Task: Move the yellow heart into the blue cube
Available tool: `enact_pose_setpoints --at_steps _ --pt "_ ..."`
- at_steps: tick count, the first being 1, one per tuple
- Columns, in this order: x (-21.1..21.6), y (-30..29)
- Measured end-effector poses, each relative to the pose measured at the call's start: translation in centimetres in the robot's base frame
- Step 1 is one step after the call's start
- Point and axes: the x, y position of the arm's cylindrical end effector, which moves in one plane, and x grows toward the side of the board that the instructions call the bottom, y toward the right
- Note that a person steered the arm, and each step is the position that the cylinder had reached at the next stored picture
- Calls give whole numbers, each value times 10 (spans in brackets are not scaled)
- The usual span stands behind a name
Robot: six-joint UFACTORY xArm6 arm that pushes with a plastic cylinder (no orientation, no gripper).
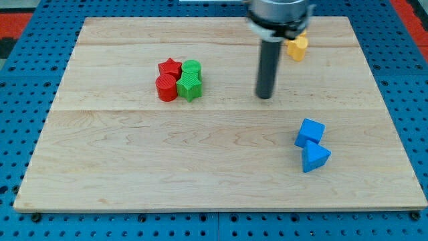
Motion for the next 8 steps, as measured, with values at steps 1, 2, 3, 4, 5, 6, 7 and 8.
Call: enact_pose_setpoints --at_steps 1,2,3,4,5,6,7,8 --pt "-17 62" --pt "-72 119" --pt "-146 126" --pt "-177 99" --pt "-178 56" --pt "-132 39" --pt "-77 44" --pt "-21 47"
